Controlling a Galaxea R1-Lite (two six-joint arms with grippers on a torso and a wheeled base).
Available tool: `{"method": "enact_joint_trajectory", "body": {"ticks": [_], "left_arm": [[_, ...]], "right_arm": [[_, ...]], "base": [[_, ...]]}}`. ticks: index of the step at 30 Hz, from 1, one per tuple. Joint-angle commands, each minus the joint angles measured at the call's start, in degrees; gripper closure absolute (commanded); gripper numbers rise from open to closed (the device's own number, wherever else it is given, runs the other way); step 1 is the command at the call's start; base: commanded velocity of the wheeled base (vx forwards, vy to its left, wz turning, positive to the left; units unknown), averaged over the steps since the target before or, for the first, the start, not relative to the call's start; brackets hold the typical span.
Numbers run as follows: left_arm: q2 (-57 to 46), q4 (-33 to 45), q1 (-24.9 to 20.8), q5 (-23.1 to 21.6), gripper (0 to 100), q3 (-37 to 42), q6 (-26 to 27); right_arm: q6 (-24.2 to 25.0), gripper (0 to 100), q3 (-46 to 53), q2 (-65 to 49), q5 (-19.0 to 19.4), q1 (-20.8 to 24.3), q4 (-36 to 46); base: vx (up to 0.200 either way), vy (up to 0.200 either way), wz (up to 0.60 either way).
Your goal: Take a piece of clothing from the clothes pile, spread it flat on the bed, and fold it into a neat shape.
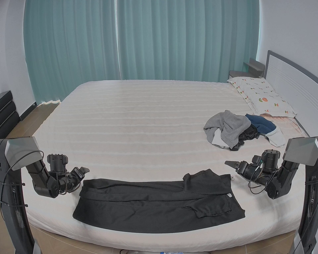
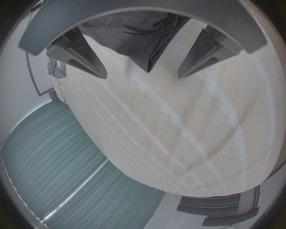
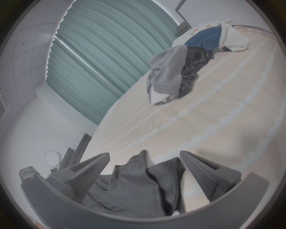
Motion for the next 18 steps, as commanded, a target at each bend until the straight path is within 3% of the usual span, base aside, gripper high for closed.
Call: {"method": "enact_joint_trajectory", "body": {"ticks": [1, 7, 18], "left_arm": [[-0.5, -0.1, 0.1, -0.2, 0, 0.1, -0.5], [-0.1, -0.1, 0.1, -0.2, 0, 0.1, -0.4], [-0.1, -0.1, 0.0, -0.2, 0, 0.2, -0.4]], "right_arm": [[-0.1, 0, -0.7, -1.0, 1.2, 3.7, 0.9], [-1.4, 0, -3.7, 3.0, 1.1, 4.8, 5.9], [-2.4, 0, -5.2, 5.9, 1.2, 4.8, 6.4]], "base": [[0.000, 0.000, 0.00], [0.000, 0.000, 0.00], [0.000, 0.000, 0.00]]}}
